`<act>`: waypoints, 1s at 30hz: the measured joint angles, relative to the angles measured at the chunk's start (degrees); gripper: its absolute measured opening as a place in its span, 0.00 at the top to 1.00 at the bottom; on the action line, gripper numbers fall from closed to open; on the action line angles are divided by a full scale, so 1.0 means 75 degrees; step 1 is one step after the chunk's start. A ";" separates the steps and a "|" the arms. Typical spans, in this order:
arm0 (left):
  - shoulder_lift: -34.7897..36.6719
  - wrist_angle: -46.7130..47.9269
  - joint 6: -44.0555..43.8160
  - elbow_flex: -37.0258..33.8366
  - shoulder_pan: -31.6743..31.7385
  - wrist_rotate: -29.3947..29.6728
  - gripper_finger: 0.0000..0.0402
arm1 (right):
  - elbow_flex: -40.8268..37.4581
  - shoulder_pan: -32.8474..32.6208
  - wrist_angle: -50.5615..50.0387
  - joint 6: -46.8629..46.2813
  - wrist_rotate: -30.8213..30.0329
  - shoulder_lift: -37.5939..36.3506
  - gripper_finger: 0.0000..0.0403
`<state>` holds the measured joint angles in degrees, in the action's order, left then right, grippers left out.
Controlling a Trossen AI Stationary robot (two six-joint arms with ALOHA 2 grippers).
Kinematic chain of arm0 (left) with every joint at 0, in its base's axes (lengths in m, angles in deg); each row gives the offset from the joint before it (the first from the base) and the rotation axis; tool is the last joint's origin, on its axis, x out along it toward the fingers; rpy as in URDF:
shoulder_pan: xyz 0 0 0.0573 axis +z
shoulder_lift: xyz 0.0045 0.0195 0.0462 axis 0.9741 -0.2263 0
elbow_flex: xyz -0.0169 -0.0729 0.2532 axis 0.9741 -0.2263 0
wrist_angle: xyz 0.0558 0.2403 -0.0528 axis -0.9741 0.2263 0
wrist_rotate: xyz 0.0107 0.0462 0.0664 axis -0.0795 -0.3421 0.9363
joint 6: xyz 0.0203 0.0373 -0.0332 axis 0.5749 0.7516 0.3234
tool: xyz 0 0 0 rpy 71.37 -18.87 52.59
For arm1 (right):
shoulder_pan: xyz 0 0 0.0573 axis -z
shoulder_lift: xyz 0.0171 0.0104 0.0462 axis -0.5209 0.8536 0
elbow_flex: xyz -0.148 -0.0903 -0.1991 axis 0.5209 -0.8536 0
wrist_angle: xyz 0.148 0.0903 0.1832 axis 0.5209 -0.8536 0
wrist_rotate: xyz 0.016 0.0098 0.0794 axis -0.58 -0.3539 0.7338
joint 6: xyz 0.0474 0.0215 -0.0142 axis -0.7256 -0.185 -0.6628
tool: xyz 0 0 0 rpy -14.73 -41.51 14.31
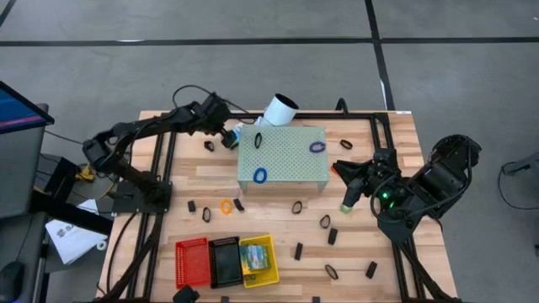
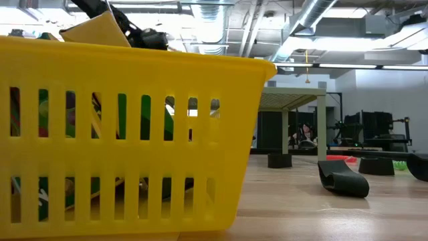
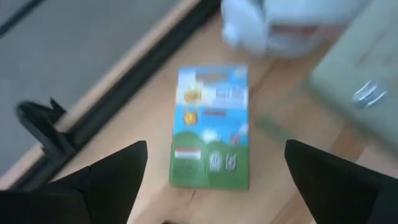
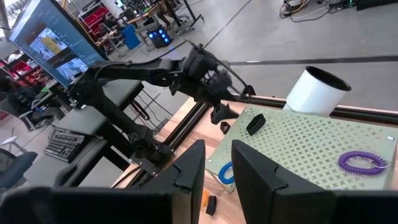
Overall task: Pick & Place Office Desk Supplies
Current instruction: Put the yellow crayon box into the yellow bin
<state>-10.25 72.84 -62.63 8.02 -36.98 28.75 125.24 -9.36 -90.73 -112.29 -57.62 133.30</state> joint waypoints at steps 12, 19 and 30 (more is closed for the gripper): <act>0.0273 0.0807 -0.0390 -0.0017 0.0393 -0.0440 0.02 | 0.0000 0.0116 -0.0001 -0.0017 0.0000 0.0000 0.81; -0.0891 0.1182 -0.0038 0.0440 0.0352 -0.0480 0.01 | 0.0000 0.0189 0.0078 0.0046 0.0032 -0.0006 0.81; -0.1957 0.1201 0.0378 0.0944 0.0350 -0.0568 0.00 | 0.0000 0.0189 0.0242 0.0075 0.0184 -0.0006 0.81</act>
<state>-24.93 81.85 -59.79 15.10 -34.35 24.49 125.24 -7.94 -88.91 -111.73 -56.24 133.25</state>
